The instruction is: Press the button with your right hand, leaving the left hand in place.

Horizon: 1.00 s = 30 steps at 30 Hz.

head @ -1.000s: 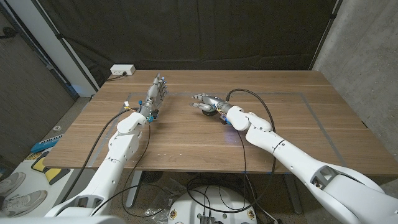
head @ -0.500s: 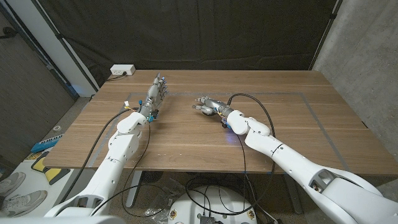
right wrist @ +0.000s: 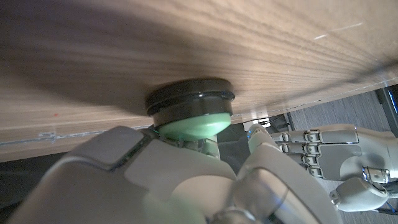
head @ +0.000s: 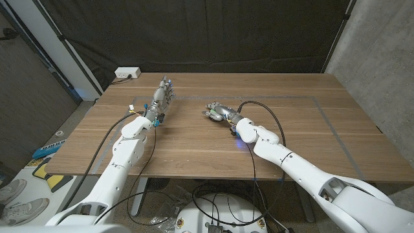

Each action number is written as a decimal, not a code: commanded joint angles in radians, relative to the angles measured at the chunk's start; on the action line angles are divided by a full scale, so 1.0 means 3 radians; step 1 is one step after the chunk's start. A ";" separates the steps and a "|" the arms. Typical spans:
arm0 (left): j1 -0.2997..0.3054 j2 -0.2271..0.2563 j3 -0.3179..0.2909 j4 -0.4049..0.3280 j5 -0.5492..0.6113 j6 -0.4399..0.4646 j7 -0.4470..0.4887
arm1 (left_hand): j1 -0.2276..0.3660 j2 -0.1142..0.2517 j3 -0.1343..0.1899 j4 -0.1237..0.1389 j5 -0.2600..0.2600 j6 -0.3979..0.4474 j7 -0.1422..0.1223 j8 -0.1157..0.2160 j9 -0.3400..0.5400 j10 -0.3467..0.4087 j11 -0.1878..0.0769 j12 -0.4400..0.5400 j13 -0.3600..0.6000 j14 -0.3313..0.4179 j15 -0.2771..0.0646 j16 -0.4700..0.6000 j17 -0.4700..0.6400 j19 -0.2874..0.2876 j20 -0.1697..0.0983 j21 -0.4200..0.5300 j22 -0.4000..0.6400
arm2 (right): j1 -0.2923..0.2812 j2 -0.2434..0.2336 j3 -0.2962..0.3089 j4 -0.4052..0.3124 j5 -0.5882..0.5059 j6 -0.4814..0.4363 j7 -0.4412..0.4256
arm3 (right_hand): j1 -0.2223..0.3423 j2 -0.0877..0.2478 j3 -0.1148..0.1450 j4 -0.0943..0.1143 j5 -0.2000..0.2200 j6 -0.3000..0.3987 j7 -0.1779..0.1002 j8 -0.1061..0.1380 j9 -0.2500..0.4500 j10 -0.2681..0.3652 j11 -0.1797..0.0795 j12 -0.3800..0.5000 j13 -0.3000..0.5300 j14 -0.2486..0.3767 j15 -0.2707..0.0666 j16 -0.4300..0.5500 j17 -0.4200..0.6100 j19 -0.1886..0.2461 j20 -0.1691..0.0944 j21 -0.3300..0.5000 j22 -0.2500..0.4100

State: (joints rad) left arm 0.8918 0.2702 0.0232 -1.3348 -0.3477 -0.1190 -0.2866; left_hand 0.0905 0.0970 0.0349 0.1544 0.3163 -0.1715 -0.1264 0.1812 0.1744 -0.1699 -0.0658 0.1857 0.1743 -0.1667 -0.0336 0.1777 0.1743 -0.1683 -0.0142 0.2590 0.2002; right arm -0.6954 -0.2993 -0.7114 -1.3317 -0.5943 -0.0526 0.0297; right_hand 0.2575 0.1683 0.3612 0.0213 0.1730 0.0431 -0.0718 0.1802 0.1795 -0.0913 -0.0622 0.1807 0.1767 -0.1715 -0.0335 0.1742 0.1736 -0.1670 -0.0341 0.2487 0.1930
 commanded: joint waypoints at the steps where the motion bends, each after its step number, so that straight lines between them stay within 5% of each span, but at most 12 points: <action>1: -0.0029 -0.0004 0.0005 0.0035 0.0003 0.0006 -0.0006 | -0.0005 0.0112 -0.0028 0.0005 0.0023 -0.0506 -0.0006 0.0011 0.0011 -0.0550 -0.0011 0.0027 0.0014 -0.0511 -0.0071 0.0009 0.0007 -0.0049 0.0020 -0.0010 -0.0001 | 0.0031 0.0031 -0.0101 0.0070 -0.0049 -0.0146 0.0101 | -0.0077 0.0086 0.0075 0.0164 0.0031 -0.0287 -0.0050 -0.0029 0.0007 -0.0340 -0.0046 -0.0026 0.0010 -0.0471 -0.0172 -0.0013 0.0011 -0.0548 -0.0194 -0.0109 0.0021; 6: -0.0038 -0.0009 0.0006 0.0043 0.0005 0.0004 -0.0006 | -0.0005 0.0113 -0.0029 0.0005 0.0025 -0.0512 -0.0008 0.0009 0.0011 -0.0551 -0.0010 0.0027 0.0014 -0.0511 -0.0071 0.0009 0.0007 -0.0049 0.0020 -0.0011 0.0000 | 0.0072 0.0059 -0.0176 0.0044 -0.0151 -0.0421 0.0263 | -0.0239 0.0064 0.0063 0.0385 0.0046 -0.0696 -0.0073 -0.0050 0.0009 -0.0720 -0.0071 -0.0025 0.0014 -0.0758 -0.0193 -0.0006 0.0024 -0.0816 -0.0263 -0.0174 0.0024; 13: -0.0043 -0.0013 0.0005 0.0050 0.0007 0.0012 0.0003 | -0.0004 0.0114 -0.0030 0.0005 0.0028 -0.0515 -0.0010 0.0009 0.0011 -0.0551 -0.0009 0.0027 0.0014 -0.0511 -0.0070 0.0010 0.0007 -0.0050 0.0021 -0.0013 0.0000 | 0.0142 0.0101 -0.0358 0.0066 -0.0346 -0.0727 0.0474 | -0.0408 0.0047 0.0006 0.0508 0.0066 -0.0952 -0.0002 -0.0044 0.0013 -0.0919 -0.0048 -0.0022 0.0017 -0.0903 -0.0176 0.0007 0.0036 -0.0992 -0.0282 -0.0199 0.0019; 26: -0.0062 -0.0014 0.0008 0.0070 0.0007 0.0041 0.0000 | -0.0004 0.0117 -0.0031 0.0006 0.0032 -0.0534 -0.0012 0.0004 0.0012 -0.0559 -0.0004 0.0025 0.0014 -0.0520 -0.0074 0.0007 0.0007 -0.0054 0.0020 -0.0016 0.0000 | 0.0300 0.0458 -0.0931 0.0335 -0.1245 -0.1901 0.0655 | -0.0828 0.0041 -0.0124 0.0582 0.0144 -0.1311 0.0156 -0.0026 0.0020 -0.1234 0.0038 -0.0008 0.0026 -0.1155 -0.0105 0.0025 0.0055 -0.1483 -0.0261 -0.0240 -0.0018; 30: -0.0067 -0.0012 0.0009 0.0070 0.0005 0.0050 -0.0008 | -0.0004 0.0117 -0.0032 0.0006 0.0033 -0.0540 -0.0013 0.0003 0.0012 -0.0565 -0.0005 0.0023 0.0015 -0.0521 -0.0072 0.0007 0.0007 -0.0055 0.0020 -0.0017 0.0000 | 0.0401 0.0535 -0.1040 0.0532 -0.1323 -0.1976 0.0787 | -0.0881 0.0022 -0.0165 0.0583 0.0154 -0.1407 0.0181 -0.0027 0.0022 -0.1322 0.0076 -0.0013 0.0027 -0.1204 -0.0070 0.0028 0.0059 -0.1543 -0.0229 -0.0233 -0.0023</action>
State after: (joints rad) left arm 0.8763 0.2675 0.0253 -1.3169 -0.3459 -0.1108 -0.2879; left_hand 0.0904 0.0970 0.0262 0.1544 0.3242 -0.1715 -0.1264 0.1812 0.1744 -0.1699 -0.0658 0.1857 0.1743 -0.1667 -0.0336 0.1777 0.1743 -0.1683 -0.0142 0.2551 0.2002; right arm -0.6224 -0.2089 -0.9096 -1.2820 -0.8420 -0.4386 0.1683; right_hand 0.0072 0.0710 0.3206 0.1966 0.2118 -0.1734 -0.0263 0.1656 0.1842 -0.1665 -0.0456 0.1731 0.1794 -0.1728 -0.0353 0.1778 0.1889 -0.1668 -0.0340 0.1771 0.1859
